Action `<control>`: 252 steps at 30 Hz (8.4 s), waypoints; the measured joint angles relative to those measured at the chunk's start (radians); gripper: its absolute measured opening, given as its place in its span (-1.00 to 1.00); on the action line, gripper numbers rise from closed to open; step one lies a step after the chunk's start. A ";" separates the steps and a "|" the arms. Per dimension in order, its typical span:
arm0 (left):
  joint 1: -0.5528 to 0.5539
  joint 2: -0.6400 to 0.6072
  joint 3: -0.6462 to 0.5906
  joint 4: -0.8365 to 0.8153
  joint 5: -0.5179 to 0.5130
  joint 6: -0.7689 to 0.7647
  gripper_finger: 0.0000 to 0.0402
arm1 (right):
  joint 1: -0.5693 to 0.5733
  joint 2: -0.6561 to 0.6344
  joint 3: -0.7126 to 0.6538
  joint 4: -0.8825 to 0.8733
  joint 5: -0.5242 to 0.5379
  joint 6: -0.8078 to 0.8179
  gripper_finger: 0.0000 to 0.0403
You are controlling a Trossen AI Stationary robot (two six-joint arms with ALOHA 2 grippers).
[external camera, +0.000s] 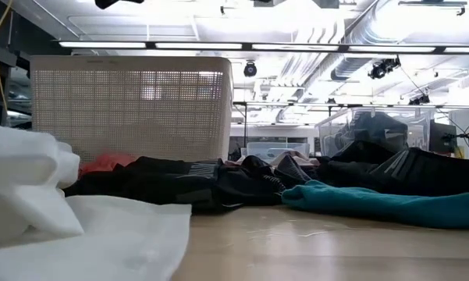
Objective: Pick & Place Cloths
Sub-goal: Put the black shirt into the white bin, then put the right black boxer short into the right transparent bin
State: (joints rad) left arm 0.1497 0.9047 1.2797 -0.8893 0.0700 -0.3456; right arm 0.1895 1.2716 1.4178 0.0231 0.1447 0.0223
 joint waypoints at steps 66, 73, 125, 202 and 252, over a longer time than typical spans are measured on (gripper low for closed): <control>0.000 0.159 0.000 0.651 0.139 0.514 0.87 | -0.271 0.095 0.001 0.190 -0.372 0.074 -0.98; 0.000 0.265 -0.001 0.838 0.179 0.444 0.88 | -0.273 0.108 0.001 0.189 -0.380 0.061 -0.98; 0.002 0.317 0.001 0.915 -0.240 0.352 -0.83 | -0.283 -0.066 0.000 -0.034 -0.186 0.110 0.49; 0.413 0.243 0.206 -0.209 0.059 0.162 0.11 | -0.039 0.125 0.001 -1.200 -0.013 0.428 0.59; 0.132 0.039 0.205 -0.401 -0.072 0.139 0.07 | -0.026 0.749 -0.064 -1.150 -0.307 1.085 0.43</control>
State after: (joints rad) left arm 0.2813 0.9436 1.4845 -1.2900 -0.0017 -0.2066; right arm 0.1631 2.0207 1.3540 -1.1267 -0.1620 1.1075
